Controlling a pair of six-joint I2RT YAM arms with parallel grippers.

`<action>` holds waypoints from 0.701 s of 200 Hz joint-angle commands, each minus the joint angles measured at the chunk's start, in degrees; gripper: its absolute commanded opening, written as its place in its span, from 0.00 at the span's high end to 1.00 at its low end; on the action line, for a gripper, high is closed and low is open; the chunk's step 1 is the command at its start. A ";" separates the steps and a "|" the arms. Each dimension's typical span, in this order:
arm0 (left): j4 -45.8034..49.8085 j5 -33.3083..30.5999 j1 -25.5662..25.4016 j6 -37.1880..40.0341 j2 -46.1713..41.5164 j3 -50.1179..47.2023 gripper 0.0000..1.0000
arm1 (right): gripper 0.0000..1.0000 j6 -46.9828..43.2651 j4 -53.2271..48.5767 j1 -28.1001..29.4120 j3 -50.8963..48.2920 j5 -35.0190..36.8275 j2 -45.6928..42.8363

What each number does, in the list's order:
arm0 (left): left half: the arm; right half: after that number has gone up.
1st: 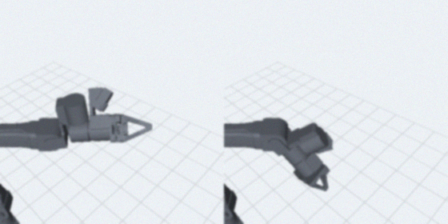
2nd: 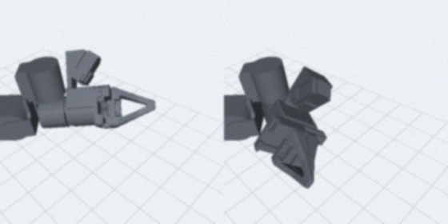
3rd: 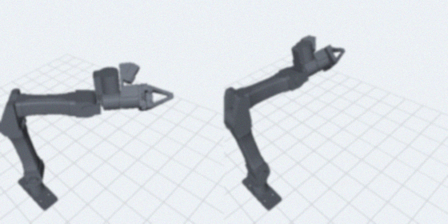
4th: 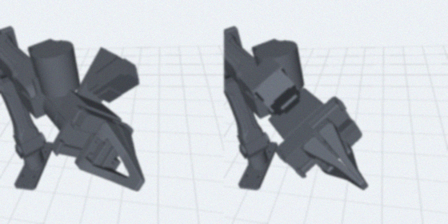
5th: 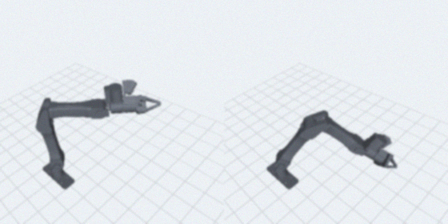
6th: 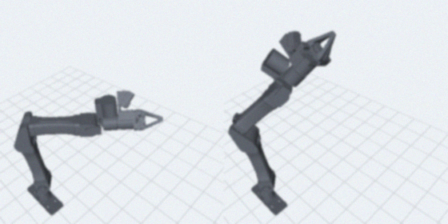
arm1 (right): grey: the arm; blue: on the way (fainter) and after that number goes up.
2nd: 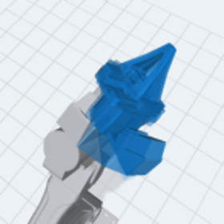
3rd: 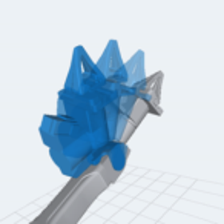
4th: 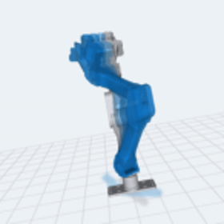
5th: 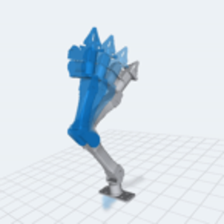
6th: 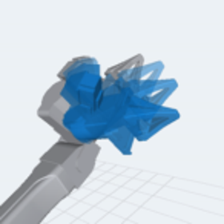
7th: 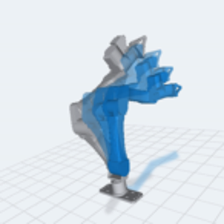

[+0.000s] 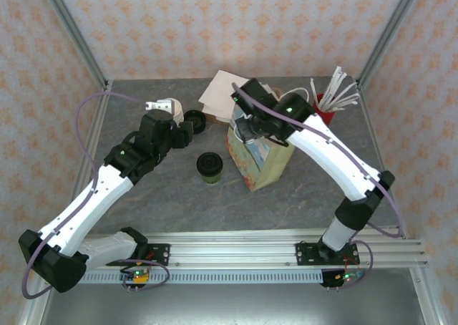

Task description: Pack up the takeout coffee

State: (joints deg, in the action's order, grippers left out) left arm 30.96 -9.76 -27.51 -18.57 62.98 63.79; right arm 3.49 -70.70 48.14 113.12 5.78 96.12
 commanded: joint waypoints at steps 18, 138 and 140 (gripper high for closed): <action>1.91 -2.83 0.97 -0.28 -1.68 -1.77 0.25 | 0.98 4.00 -0.31 3.63 1.06 7.89 4.09; 2.61 4.72 1.14 -1.11 -3.43 -0.25 0.26 | 0.36 5.78 0.20 4.40 3.99 -1.57 -2.37; 2.59 5.03 1.14 -1.14 -3.47 -0.14 0.26 | 0.35 5.82 0.18 4.39 4.09 -1.74 -2.52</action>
State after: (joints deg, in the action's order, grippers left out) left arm 32.40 -8.56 -26.83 -18.61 60.36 62.08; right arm 8.75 -70.24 52.58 114.52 5.50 98.72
